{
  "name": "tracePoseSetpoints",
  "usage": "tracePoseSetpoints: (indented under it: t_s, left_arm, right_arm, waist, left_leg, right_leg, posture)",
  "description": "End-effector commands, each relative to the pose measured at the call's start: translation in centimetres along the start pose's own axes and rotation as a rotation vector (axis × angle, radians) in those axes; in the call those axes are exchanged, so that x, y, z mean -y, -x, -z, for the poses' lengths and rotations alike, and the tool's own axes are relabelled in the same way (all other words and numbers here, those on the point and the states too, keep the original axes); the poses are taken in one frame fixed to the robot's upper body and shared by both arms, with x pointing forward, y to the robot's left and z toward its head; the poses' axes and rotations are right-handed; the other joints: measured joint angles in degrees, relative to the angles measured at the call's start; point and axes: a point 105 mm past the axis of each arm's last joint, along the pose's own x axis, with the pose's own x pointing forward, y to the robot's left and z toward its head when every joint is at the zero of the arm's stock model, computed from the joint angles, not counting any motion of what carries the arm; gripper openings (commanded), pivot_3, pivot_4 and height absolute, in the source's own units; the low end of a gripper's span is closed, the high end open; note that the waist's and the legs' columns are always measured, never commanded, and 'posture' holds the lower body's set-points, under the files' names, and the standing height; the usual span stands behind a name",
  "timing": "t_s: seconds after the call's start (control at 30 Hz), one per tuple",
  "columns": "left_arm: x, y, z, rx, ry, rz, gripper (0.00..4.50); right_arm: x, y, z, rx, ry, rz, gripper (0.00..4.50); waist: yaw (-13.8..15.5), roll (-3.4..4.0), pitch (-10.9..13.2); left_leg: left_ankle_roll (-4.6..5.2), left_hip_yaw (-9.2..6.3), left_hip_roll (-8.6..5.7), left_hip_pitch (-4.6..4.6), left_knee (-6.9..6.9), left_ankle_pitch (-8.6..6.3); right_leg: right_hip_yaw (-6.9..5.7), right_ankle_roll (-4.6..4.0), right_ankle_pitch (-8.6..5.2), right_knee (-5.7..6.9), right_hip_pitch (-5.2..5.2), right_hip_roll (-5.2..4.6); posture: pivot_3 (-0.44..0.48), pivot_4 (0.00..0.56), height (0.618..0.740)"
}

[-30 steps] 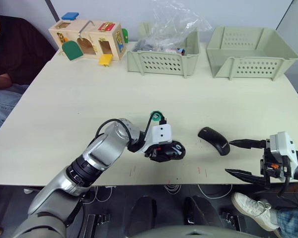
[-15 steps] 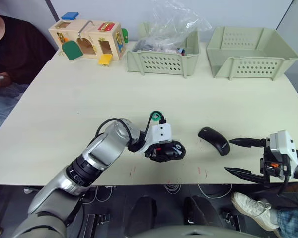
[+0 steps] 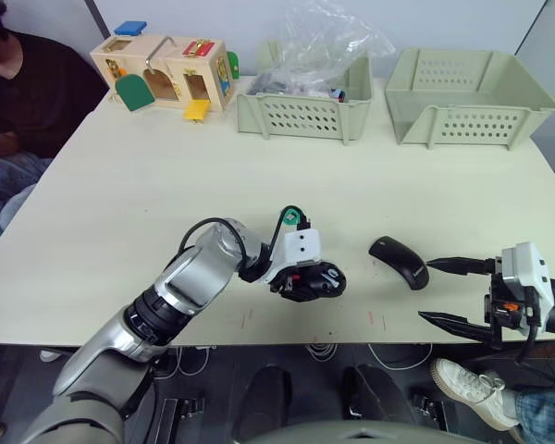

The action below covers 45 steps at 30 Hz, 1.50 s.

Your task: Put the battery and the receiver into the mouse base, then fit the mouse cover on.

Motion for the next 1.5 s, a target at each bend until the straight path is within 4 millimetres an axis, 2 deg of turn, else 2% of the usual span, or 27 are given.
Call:
tracePoseSetpoints:
  t_s: [0.03,0.07,0.1,0.13,0.43,0.8,1.03,1.13,1.3,1.4,1.5]
  left_arm:
    - [-0.7,-0.3,1.2,-0.043,0.034,-0.024,2.9]
    - [-0.7,-0.3,1.2,-0.042,0.034,-0.024,3.9]
    - [-0.7,-0.4,1.2,-0.04,0.034,-0.029,4.31]
    - [-0.7,-0.4,1.3,-0.04,0.034,-0.029,4.42]
    - [-0.8,-0.1,1.1,-0.009,0.037,-0.045,4.42]
    - [0.1,2.9,0.9,0.057,0.031,-0.029,4.42]
    - [0.3,5.9,0.3,0.203,0.086,-0.066,4.42]
    - [0.9,8.2,0.2,0.317,0.152,-0.102,4.42]
    - [1.9,10.6,0.3,0.449,0.206,-0.168,4.42]
    - [2.2,12.0,0.6,0.53,0.262,-0.244,4.42]
    - [2.6,13.6,1.9,0.628,0.347,-0.389,4.42]
  right_arm:
    - [-0.2,0.2,-1.0,0.021,0.039,-0.003,4.45]
    - [-0.2,0.2,-1.0,0.02,0.039,-0.003,4.5]
    - [-0.2,0.2,-1.0,0.02,0.038,-0.003,4.5]
    - [-0.2,0.2,-1.0,0.019,0.037,-0.004,4.5]
    - [-0.2,0.2,-1.0,0.019,0.037,-0.003,4.5]
    - [0.0,0.1,-1.0,0.024,0.034,-0.006,4.5]
    - [0.2,0.2,-1.1,0.036,0.031,-0.004,4.5]
    - [0.3,0.4,-1.2,0.051,0.024,0.012,4.5]
    - [0.4,0.6,-1.6,0.089,0.012,0.041,4.5]
    - [0.5,0.7,-1.9,0.117,0.008,0.075,4.5]
    - [1.2,1.0,-1.9,0.121,0.05,0.182,4.5]
  waist:
    - [0.01,0.0,0.0]
    - [0.06,0.0,0.0]
    - [0.1,0.0,0.0]
    - [0.13,0.0,0.0]
    - [0.07,0.0,0.0]
    - [0.06,0.12,0.36]
    - [0.02,0.0,0.58]
    - [-0.09,0.02,0.61]
    - [-0.04,0.02,0.65]
    - [0.04,0.02,0.66]
    - [-0.03,0.04,0.66]
  left_leg:
    - [0.0,0.0,0.0,0.0,0.01,0.0]
    - [0.0,0.0,-0.01,0.0,0.01,0.0]
    - [0.0,0.0,-0.01,0.0,0.02,0.0]
    - [0.0,-0.02,-0.01,-0.03,0.04,0.0]
    - [0.0,-0.01,-0.02,-0.03,0.04,0.0]
    - [0.0,-0.01,0.02,-0.09,0.03,0.0]
    - [0.0,-0.01,0.0,-0.19,0.08,0.0]
    - [0.0,-0.02,0.01,-0.19,0.07,0.0]
    - [-0.01,-0.01,0.03,-0.17,0.07,0.0]
    - [-0.01,-0.01,0.03,-0.17,0.08,0.01]
    - [-0.02,0.01,0.03,-0.16,0.09,0.01]
  right_leg:
    - [0.0,0.0,0.0,0.0,0.0,-0.01]
    - [0.0,0.0,0.0,0.0,0.0,-0.01]
    - [0.0,0.0,0.0,0.01,0.0,-0.02]
    - [-0.02,0.0,0.0,0.01,0.0,-0.02]
    - [-0.01,0.0,0.0,0.01,0.0,-0.03]
    - [-0.01,0.0,0.01,0.05,-0.1,0.01]
    - [-0.03,0.0,0.02,0.02,-0.12,-0.05]
    - [-0.04,0.0,0.02,0.03,-0.12,-0.04]
    - [-0.03,0.01,0.02,0.04,-0.13,-0.05]
    - [-0.04,0.0,0.03,0.04,-0.12,-0.07]
    - [-0.02,0.0,0.03,0.04,-0.12,-0.08]
  posture:
    - [0.0,0.15,0.74]
    - [0.0,0.15,0.74]
    - [0.0,0.15,0.74]
    - [0.0,0.15,0.74]
    - [0.0,0.15,0.74]
    - [0.0,0.15,0.74]
    - [0.0,0.15,0.74]
    - [0.0,0.15,0.74]
    - [0.0,0.15,0.74]
    - [0.0,0.15,0.74]
    - [0.0,0.15,0.74]
